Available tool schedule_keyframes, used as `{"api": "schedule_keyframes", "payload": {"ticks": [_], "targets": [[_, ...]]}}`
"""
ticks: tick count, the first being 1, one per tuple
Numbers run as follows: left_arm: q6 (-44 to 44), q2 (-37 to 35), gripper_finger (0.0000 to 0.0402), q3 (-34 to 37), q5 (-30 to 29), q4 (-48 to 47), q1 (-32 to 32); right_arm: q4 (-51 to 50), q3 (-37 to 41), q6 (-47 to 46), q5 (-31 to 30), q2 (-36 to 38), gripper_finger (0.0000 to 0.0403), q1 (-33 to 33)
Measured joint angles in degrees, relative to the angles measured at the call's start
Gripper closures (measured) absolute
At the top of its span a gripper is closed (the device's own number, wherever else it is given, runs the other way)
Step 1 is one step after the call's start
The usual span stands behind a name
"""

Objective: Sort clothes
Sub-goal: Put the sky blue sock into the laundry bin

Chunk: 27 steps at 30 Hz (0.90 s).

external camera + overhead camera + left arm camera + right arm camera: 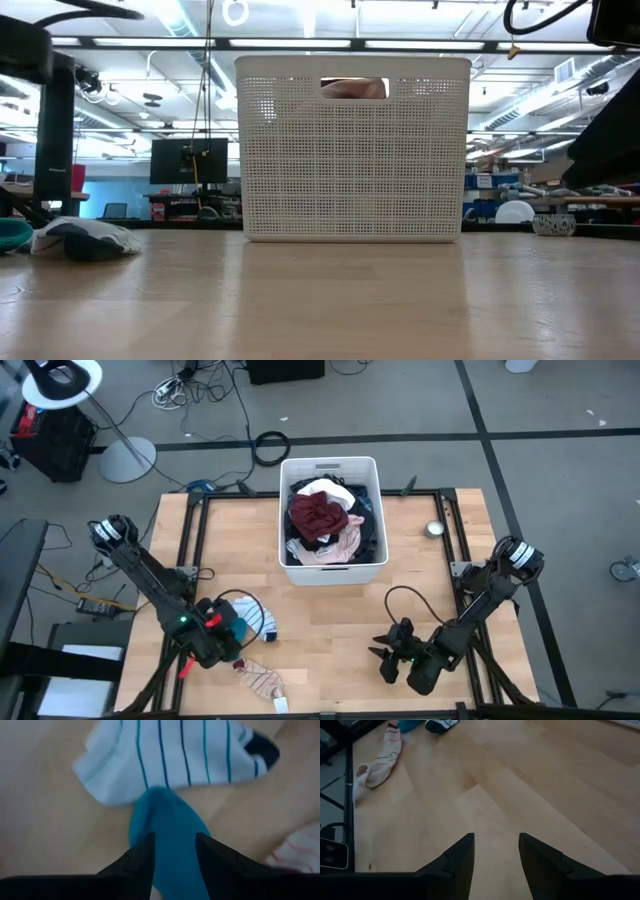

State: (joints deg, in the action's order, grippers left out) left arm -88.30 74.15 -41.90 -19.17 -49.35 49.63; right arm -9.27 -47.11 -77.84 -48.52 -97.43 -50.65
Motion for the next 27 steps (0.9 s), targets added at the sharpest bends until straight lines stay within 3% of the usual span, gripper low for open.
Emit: {"api": "schedule_keyframes", "payload": {"ticks": [17, 19, 23, 27], "targets": [[-8.2, 1.87, 0.0259, 11.85, 3.75, 20.76, 2.17, 3.59, 0.0, 3.44, -0.35, 0.02, 0.0247, 0.0], [-8.53, 2.78, 0.0281, 11.79, 4.65, 21.12, 2.12, 3.59, 0.0, 3.58, -0.36, 0.02, 0.0247, 0.0], [-8.0, 3.22, 0.0378, 10.45, 5.89, 20.22, 2.12, 3.63, 0.0, 4.07, -0.36, 0.02, 0.0247, 0.0], [-7.46, 3.52, 0.0394, 6.52, 6.99, 14.84, 2.14, 3.51, 0.0, 4.57, -0.52, 0.02, 0.0247, 0.15]]}}
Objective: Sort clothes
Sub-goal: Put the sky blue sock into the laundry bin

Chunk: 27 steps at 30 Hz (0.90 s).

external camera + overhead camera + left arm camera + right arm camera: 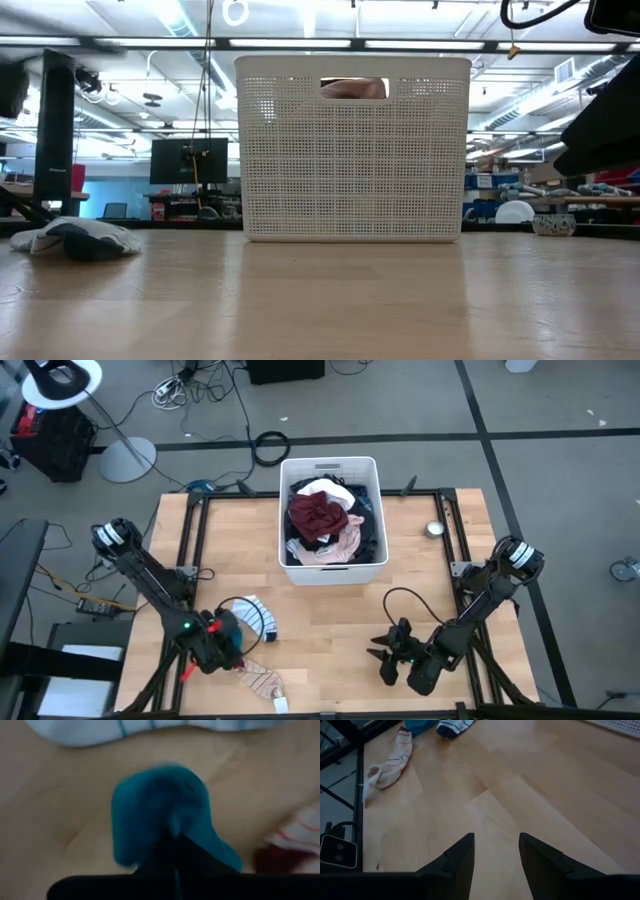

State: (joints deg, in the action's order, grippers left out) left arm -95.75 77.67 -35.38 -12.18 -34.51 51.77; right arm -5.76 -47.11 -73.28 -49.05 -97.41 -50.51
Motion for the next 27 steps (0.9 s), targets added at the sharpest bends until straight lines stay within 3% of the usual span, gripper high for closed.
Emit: {"api": "schedule_keyframes", "payload": {"ticks": [7, 15, 20, 27], "targets": [[2.99, -0.04, 0.04, -13.85, -2.42, -17.38, 0.07, -0.18, 0.0, 1.8, -0.88, 0.0, 0.0247, 0.41], [7.46, -0.13, 0.0401, -30.07, -12.59, -33.51, -0.2, -0.26, 0.0, 4.21, -0.89, 0.02, 0.0247, 1.78], [14.03, -0.15, 0.0401, -38.02, -18.04, -36.19, -2.47, -0.26, 0.0, 4.55, -0.88, 0.02, 0.0247, 2.5], [28.79, -0.15, 0.0401, -47.11, -20.23, -36.13, -9.2, -0.28, 0.0, 4.95, -0.88, 0.02, 0.0247, 2.65]]}}
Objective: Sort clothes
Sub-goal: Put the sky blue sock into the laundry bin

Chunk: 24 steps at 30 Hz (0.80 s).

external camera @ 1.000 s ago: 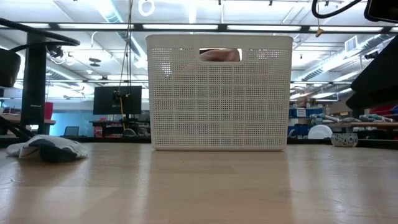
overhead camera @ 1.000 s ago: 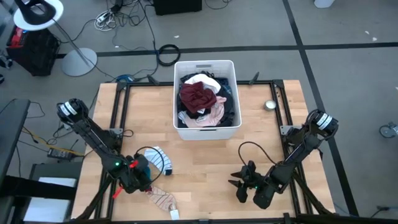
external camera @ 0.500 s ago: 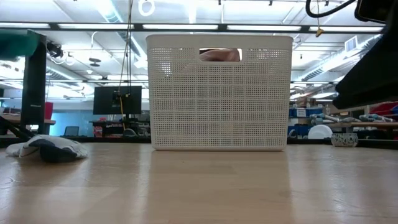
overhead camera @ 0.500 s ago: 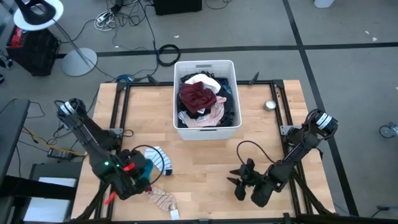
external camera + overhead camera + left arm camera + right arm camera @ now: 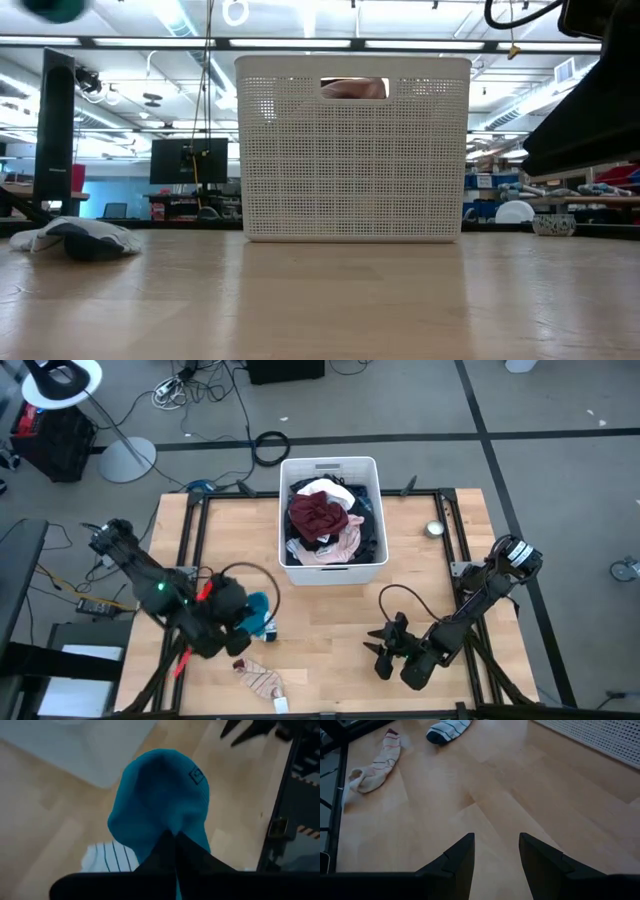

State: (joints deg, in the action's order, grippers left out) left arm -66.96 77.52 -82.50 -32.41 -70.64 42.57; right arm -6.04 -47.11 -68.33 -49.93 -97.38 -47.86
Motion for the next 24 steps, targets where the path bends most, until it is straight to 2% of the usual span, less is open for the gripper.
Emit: {"api": "schedule_keyframes", "payload": {"ticks": [7, 13, 19, 24], "targets": [[13.96, -0.02, 0.0401, -4.9, -0.17, 2.29, -8.31, 0.01, 0.0, 1.1, -1.83, 0.0, 0.0247, 0.0], [28.08, -0.02, 0.0401, -6.02, 0.91, 12.05, -17.65, -0.04, 0.0, 2.72, -2.45, 0.0, 0.0247, 0.0], [41.56, 0.22, 0.0401, -6.04, 7.73, 24.66, -29.72, -0.04, 0.0, 4.08, -2.58, 0.0, 0.0247, 0.0], [47.77, 1.12, 0.0401, -6.04, 15.56, 31.67, -40.6, -0.07, 0.0, 5.04, -2.99, 0.0, 0.0247, 0.0]]}}
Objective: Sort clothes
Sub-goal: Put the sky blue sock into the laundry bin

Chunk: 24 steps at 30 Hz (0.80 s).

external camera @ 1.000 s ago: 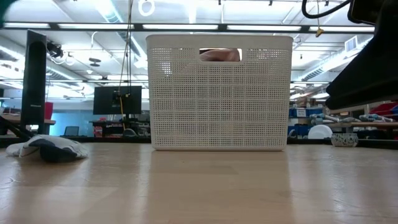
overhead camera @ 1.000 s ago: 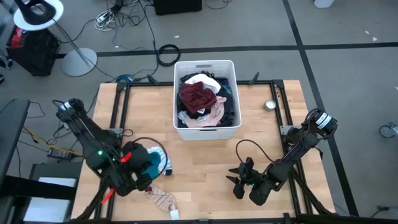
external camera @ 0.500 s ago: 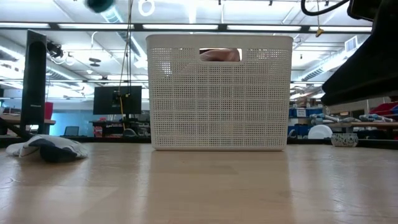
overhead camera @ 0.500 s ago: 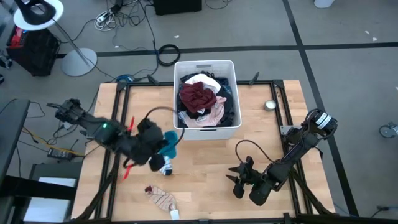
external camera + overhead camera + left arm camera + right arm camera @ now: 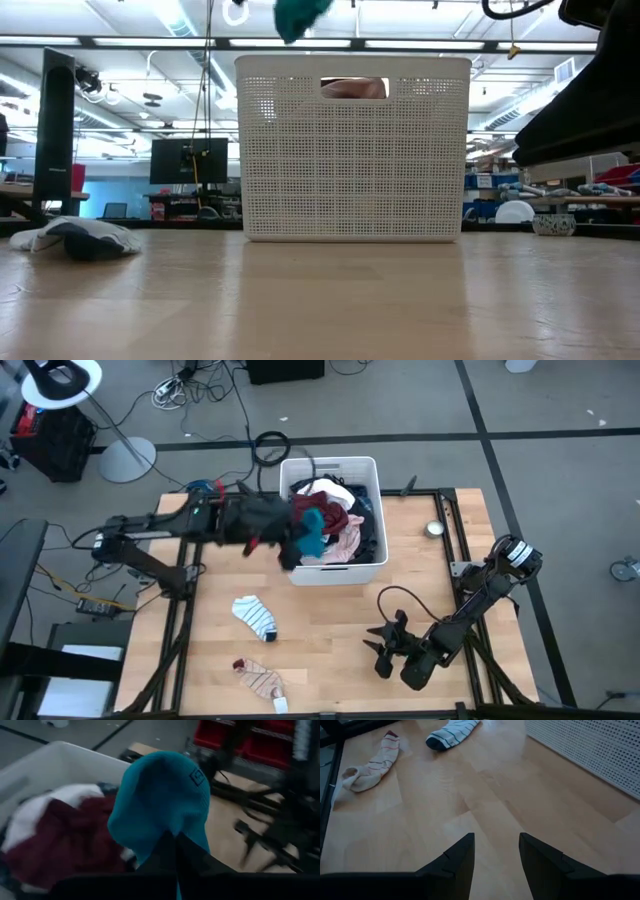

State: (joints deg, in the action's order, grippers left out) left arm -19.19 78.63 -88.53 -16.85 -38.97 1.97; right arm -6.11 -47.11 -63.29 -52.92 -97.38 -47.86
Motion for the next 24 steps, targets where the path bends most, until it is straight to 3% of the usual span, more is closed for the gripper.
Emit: {"api": "schedule_keyframes", "payload": {"ticks": [9, 18, 24], "targets": [[3.97, 5.22, 0.04, 0.0, 4.55, 6.41, -15.7, -1.03, 0.02, 0.02, -0.48, 0.02, 0.0247, 0.11], [4.23, 16.89, 0.0372, 0.0, 4.93, 8.88, -19.49, -1.46, 0.02, 0.02, -0.53, 0.02, 0.0247, 0.11], [3.25, 25.16, 0.0311, -0.08, 9.38, 6.29, -19.58, -1.49, 0.02, 0.02, -0.53, 0.02, 0.0247, 0.11]]}}
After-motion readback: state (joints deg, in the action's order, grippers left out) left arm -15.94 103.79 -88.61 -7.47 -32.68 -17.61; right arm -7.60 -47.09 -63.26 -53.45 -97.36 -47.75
